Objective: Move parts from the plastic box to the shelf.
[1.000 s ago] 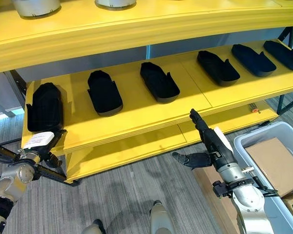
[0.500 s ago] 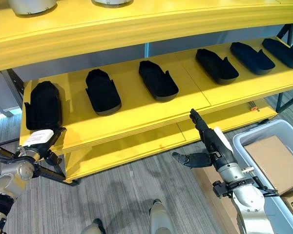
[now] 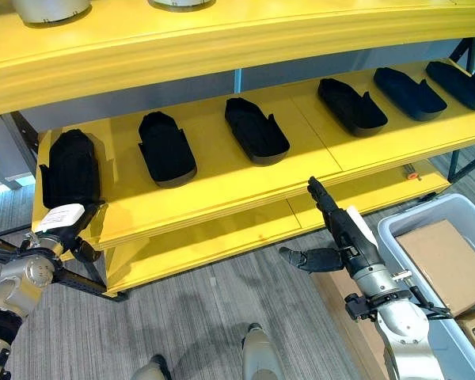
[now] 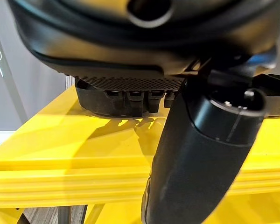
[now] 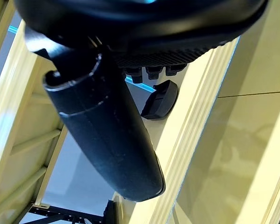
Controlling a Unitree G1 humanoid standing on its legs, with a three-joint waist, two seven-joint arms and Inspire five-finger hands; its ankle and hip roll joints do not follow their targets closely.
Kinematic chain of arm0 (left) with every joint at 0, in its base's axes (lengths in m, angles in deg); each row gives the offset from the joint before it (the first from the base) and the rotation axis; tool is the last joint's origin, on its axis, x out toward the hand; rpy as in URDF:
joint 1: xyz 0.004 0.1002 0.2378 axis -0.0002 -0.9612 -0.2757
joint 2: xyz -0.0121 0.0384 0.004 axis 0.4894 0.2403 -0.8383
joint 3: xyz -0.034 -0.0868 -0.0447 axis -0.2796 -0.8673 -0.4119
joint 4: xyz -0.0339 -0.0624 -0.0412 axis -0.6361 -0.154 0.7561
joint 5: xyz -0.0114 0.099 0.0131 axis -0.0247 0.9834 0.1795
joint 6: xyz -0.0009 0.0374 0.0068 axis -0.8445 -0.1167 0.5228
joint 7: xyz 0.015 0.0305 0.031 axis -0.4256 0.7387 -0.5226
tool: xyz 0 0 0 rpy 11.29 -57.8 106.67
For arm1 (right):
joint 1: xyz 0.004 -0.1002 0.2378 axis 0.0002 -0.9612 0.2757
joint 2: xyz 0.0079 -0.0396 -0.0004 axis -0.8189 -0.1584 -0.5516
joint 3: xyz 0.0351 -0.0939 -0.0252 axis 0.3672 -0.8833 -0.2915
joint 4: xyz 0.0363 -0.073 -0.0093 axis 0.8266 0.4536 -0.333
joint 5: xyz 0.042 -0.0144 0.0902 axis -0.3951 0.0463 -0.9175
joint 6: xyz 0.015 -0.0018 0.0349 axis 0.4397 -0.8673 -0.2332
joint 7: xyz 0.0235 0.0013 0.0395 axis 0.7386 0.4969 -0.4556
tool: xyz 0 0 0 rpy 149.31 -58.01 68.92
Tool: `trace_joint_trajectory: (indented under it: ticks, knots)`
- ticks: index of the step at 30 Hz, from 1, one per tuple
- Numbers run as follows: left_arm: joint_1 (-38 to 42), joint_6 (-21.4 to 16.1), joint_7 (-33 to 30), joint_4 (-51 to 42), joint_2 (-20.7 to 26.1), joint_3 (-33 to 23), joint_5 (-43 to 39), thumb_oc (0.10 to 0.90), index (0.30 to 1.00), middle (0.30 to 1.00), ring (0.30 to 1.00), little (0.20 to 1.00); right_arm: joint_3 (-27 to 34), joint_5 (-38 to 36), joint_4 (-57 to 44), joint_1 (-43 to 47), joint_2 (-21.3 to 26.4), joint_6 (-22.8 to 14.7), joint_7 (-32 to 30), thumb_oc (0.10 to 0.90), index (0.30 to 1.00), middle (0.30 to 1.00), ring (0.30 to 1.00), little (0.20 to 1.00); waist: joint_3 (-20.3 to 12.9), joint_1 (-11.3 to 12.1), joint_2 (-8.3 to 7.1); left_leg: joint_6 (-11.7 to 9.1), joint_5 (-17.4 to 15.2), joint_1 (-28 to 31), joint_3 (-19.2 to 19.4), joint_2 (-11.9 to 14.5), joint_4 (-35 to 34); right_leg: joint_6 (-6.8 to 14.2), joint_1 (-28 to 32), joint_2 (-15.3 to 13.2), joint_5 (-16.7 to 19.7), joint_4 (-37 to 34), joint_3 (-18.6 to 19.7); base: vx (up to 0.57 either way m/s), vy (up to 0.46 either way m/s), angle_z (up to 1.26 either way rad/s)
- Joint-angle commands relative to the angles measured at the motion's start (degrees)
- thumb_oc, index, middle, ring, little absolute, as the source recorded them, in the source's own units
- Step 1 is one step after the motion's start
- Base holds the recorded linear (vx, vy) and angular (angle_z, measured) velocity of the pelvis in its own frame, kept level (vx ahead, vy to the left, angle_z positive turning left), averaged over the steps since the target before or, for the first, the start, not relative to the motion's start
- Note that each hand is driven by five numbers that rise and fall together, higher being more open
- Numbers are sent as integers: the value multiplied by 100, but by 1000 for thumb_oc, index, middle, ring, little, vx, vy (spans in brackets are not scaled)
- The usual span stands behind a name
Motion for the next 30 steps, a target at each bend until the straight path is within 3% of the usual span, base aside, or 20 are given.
trace_joint_trajectory:
  ticks: [1,30]
  knots:
    - [727,-25,-462,3,766,49,-134,900,1000,1000,1000,1000,346,-200,-600,248,239,-542,-110,900,1000,1000,1000,1000,-427,-81,-95,139,272,-500,-423,109,227,122,629,-421,127,-551,-106,0,0,0]
    - [802,-42,-624,70,808,49,-137,900,1000,1000,1000,1000,314,-207,-577,216,290,-569,-115,900,1000,1000,1000,1000,-457,-98,-118,148,269,-471,-397,108,213,132,636,-426,157,-591,-80,0,0,0]
